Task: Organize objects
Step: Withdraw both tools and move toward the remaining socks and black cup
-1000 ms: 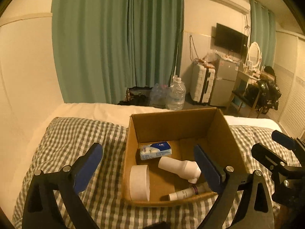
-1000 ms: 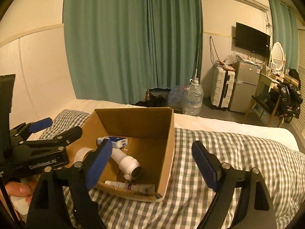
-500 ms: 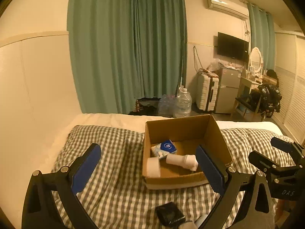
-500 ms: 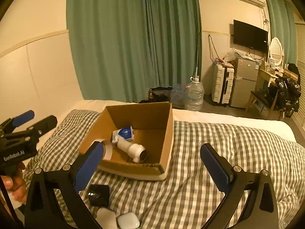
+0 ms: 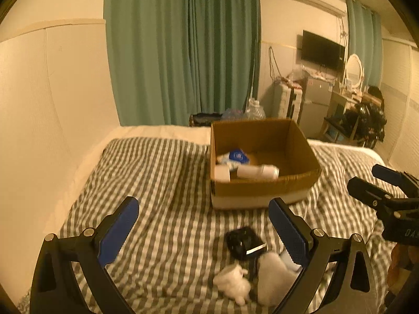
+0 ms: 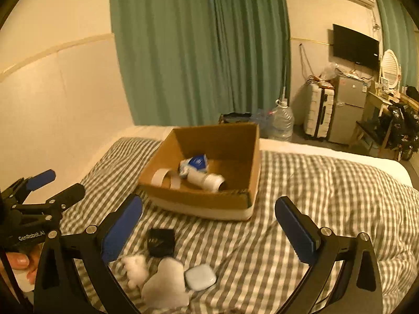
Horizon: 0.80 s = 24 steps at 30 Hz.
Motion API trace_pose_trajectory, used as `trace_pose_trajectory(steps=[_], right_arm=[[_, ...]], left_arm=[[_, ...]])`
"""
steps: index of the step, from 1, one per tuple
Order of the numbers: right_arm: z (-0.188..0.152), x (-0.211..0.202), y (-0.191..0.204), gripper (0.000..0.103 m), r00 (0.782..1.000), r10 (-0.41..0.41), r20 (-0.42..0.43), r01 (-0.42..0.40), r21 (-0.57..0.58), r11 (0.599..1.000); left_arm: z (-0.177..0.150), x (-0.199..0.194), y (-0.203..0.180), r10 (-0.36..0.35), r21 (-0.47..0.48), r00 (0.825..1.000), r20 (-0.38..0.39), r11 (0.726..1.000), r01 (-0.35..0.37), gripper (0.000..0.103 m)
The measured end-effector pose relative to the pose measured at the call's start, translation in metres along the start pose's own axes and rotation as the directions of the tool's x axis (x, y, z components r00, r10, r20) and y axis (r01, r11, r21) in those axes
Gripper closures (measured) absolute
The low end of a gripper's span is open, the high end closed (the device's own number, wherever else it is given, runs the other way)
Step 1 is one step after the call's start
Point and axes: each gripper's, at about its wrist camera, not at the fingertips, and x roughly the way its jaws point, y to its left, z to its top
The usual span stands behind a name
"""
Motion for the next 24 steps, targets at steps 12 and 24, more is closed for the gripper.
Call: trace_pose_trajectory(steps=[12, 24], right_arm=[[-0.066, 0.026, 0.020, 0.002, 0.992, 0.012, -0.125, -0.015, -0.024, 1.000], [-0.117, 0.069, 0.039, 0.019, 0.944, 0.050, -0.325, -0.075, -0.064, 0.995]], left_arm=[[-0.051, 0.041, -0.009, 0.018, 0.019, 0.985, -0.174, 1.000, -0.015, 0.006], [-0.090, 0.093, -0.018, -0.020, 0.012, 0.919, -0.394, 1.000, 0.026, 0.017]])
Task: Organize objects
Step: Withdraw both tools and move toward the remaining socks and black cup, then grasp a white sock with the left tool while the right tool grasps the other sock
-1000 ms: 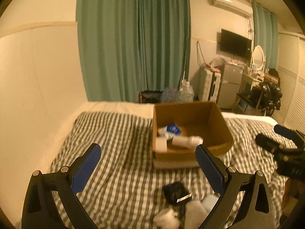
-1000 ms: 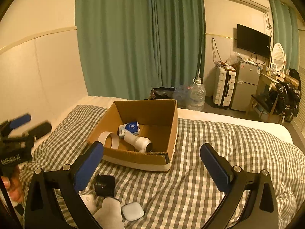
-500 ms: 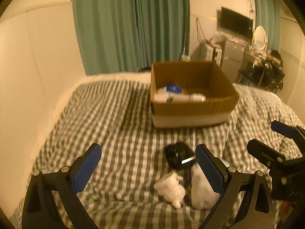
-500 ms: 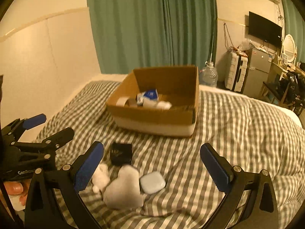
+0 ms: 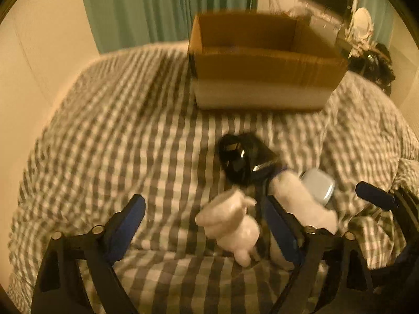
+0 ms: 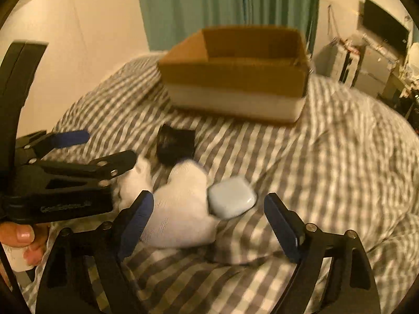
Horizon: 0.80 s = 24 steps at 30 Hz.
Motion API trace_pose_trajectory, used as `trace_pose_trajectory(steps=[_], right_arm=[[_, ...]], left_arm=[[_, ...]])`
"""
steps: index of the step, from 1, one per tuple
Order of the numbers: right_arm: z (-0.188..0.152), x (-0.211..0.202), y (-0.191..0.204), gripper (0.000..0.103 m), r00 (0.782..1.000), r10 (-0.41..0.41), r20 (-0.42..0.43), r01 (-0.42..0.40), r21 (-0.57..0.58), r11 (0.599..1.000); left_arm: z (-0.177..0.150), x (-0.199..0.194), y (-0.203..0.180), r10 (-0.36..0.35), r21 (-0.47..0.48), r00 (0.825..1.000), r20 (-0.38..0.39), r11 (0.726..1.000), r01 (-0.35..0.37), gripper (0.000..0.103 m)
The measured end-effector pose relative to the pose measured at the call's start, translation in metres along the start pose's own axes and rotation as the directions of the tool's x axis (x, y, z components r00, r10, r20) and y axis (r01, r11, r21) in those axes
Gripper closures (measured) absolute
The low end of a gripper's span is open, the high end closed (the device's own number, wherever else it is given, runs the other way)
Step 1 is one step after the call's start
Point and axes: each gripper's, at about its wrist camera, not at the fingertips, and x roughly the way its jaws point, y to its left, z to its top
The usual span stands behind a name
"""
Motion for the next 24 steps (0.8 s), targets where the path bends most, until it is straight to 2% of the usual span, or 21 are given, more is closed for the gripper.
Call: trace_pose_trajectory(steps=[1, 4, 7, 11, 12, 13, 15, 16, 22, 24], right_arm=[[-0.003, 0.005, 0.002, 0.020, 1.000, 0.003, -0.017, -0.003, -0.003, 1.000], [-0.007, 0.011, 0.005, 0.020, 0.999, 0.019, -0.038, -0.019, -0.002, 1.000], [-0.008, 0.013, 0.007, 0.020, 0.998, 0.026, -0.052, -0.026, -0.006, 1.000], [-0.012, 0.017, 0.005, 0.020, 0.996, 0.057, -0.071, -0.056, 0.014, 0.998], [-0.013, 0.019, 0.003, 0.020, 0.995, 0.068, -0.077, -0.066, 0.023, 0.998], [-0.013, 0.022, 0.003, 0.020, 0.994, 0.078, -0.081, -0.076, 0.028, 0.997], [-0.013, 0.026, 0.002, 0.020, 0.991, 0.101, -0.088, -0.098, 0.040, 0.994], [-0.013, 0.028, 0.003, 0.019, 0.991, 0.104, -0.089, -0.101, 0.041, 0.994], [-0.016, 0.043, 0.010, 0.019, 0.977, 0.161, -0.138, -0.157, 0.042, 0.987], [-0.017, 0.044, 0.009, 0.020, 0.977, 0.170, -0.129, -0.164, 0.055, 0.985]], left_arm=[[0.000, 0.004, 0.002, -0.017, -0.010, 1.000, -0.020, 1.000, 0.017, 0.021], [0.000, 0.009, 0.002, -0.053, -0.013, 0.998, -0.046, 0.999, 0.052, 0.021], [0.000, 0.022, -0.007, -0.087, 0.017, 0.989, -0.116, 0.996, 0.089, 0.021], [0.002, 0.033, -0.012, -0.076, 0.026, 0.986, -0.151, 0.996, 0.081, 0.023], [0.002, 0.034, -0.012, -0.081, 0.021, 0.985, -0.153, 0.996, 0.085, 0.036], [0.002, 0.036, -0.012, -0.095, 0.013, 0.983, -0.159, 0.995, 0.099, 0.046], [0.002, 0.035, -0.010, -0.114, 0.003, 0.982, -0.152, 0.993, 0.115, 0.048], [0.002, 0.033, -0.010, -0.119, 0.000, 0.983, -0.142, 0.993, 0.120, 0.054], [0.001, 0.013, -0.004, -0.112, -0.021, 0.991, -0.069, 0.994, 0.111, 0.055], [0.002, 0.008, -0.002, -0.108, -0.028, 0.993, -0.050, 0.994, 0.106, 0.055]])
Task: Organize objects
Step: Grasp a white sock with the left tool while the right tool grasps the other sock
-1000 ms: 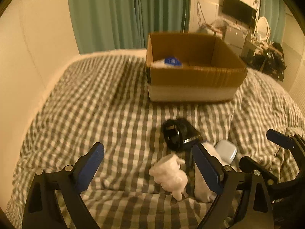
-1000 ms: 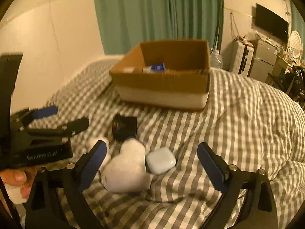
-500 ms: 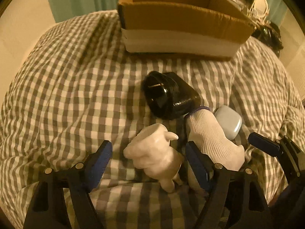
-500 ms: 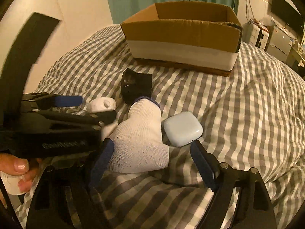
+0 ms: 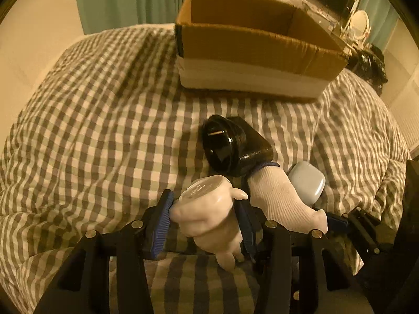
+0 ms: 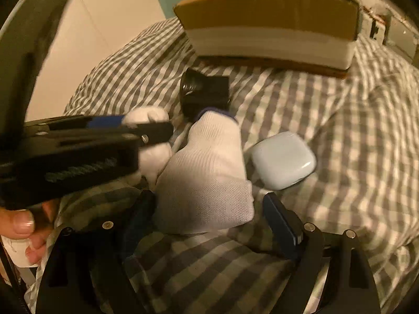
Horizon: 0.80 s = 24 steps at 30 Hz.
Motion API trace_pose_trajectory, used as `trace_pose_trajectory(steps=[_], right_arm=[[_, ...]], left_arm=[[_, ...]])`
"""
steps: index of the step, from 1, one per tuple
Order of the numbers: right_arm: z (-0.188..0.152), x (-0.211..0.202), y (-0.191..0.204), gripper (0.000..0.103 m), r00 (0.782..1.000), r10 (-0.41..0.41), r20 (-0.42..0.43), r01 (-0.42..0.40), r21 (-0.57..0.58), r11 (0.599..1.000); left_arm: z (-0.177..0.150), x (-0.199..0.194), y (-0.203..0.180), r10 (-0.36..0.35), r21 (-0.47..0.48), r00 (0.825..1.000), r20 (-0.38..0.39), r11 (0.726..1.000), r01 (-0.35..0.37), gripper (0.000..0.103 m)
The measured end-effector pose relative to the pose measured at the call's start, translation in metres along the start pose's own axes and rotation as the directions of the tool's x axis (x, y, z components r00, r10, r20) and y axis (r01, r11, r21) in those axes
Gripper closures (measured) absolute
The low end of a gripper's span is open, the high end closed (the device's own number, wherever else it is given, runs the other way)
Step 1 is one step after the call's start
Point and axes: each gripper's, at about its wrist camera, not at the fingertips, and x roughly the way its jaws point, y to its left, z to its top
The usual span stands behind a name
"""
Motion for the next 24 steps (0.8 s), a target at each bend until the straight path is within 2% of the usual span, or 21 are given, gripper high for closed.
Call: trace_pose_trajectory(steps=[1, 4, 7, 16, 21, 24], right_arm=[[-0.002, -0.001, -0.001, 0.034, 1.000, 0.007, 0.007, -0.007, 0.000, 1.000], [-0.003, -0.008, 0.005, 0.040, 0.999, -0.016, 0.030, 0.016, -0.024, 1.000], [-0.003, -0.014, 0.010, 0.043, 0.997, -0.061, 0.046, 0.064, -0.048, 0.997], [-0.002, -0.058, 0.002, 0.044, 0.976, -0.147, 0.160, 0.151, -0.013, 0.988], [0.004, -0.086, -0.002, 0.044, 0.953, -0.191, 0.234, 0.194, 0.011, 0.981], [0.012, -0.101, -0.001, 0.044, 0.936, -0.212, 0.279, 0.216, 0.015, 0.976]], left_arm=[[0.000, -0.003, 0.001, 0.003, -0.004, 1.000, 0.012, 1.000, -0.003, 0.055], [-0.001, -0.019, 0.004, 0.012, -0.015, 0.998, 0.060, 1.000, -0.011, 0.055], [0.003, -0.026, 0.007, -0.012, -0.006, 0.996, 0.092, 1.000, 0.013, 0.055], [0.001, -0.058, 0.001, 0.011, 0.026, 0.982, 0.190, 1.000, -0.016, 0.055], [0.002, -0.081, -0.003, 0.000, 0.029, 0.967, 0.253, 1.000, -0.008, 0.055], [0.008, -0.099, -0.005, -0.001, 0.031, 0.952, 0.305, 0.999, -0.009, 0.055]])
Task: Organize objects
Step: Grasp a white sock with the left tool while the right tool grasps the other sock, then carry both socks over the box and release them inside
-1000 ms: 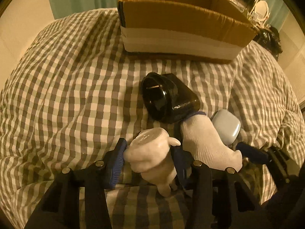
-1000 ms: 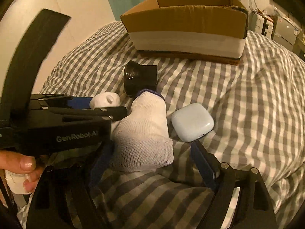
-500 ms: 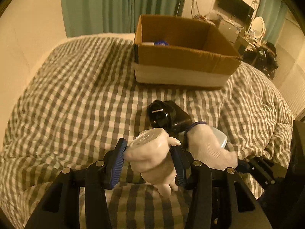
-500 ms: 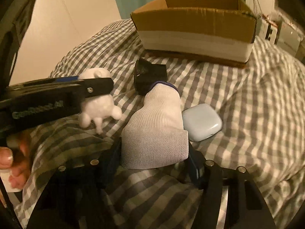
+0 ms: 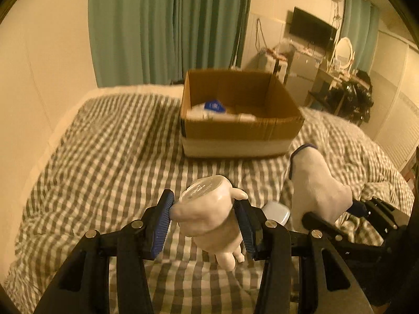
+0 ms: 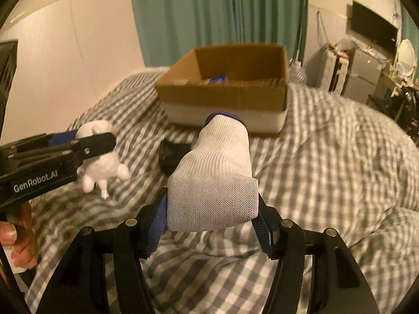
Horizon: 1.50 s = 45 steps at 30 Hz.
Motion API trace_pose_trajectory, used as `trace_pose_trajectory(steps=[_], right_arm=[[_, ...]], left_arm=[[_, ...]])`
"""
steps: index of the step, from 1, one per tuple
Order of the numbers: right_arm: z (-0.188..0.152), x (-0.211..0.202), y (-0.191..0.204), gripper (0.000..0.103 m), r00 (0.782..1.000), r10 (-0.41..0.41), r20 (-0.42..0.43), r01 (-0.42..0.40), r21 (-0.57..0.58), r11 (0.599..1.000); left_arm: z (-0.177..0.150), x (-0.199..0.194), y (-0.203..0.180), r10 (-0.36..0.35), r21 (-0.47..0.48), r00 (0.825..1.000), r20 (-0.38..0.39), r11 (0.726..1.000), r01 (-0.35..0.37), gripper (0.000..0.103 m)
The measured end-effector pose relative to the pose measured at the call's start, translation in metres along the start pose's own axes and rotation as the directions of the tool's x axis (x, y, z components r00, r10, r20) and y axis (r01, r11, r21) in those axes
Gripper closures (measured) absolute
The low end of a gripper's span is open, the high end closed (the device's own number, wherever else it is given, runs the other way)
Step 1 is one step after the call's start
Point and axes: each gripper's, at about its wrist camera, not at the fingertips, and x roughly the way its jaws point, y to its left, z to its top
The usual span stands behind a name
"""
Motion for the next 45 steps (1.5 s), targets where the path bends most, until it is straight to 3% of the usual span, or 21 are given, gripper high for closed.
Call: trace_pose_trajectory(steps=[10, 18, 30, 35, 45], right_arm=[[0.056, -0.054, 0.001, 0.044, 0.983, -0.046, 0.178, 0.056, -0.053, 0.997], [0.094, -0.063, -0.019, 0.043, 0.960, -0.060, 0.273, 0.073, -0.037, 0.997], [0.136, 0.001, -0.048, 0.043, 0.965, -0.073, 0.252, 0.083, -0.028, 0.996], [0.149, 0.038, -0.055, 0.043, 0.974, -0.059, 0.217, 0.074, -0.059, 0.996], [0.147, 0.110, -0.064, 0.043, 0.987, -0.070, 0.142, 0.086, -0.106, 0.991]], left_arm=[[0.051, -0.039, -0.001, -0.015, 0.033, 0.988, 0.152, 0.999, 0.010, 0.055], [0.093, -0.027, 0.001, -0.030, 0.049, 0.976, 0.216, 0.999, 0.019, 0.055], [0.136, 0.055, 0.005, -0.044, 0.014, 0.981, 0.190, 0.999, 0.042, 0.055], [0.147, 0.099, 0.003, -0.035, 0.013, 0.989, 0.146, 0.999, 0.034, 0.055], [0.138, 0.153, -0.007, -0.025, 0.034, 0.997, 0.069, 0.999, 0.022, 0.055]])
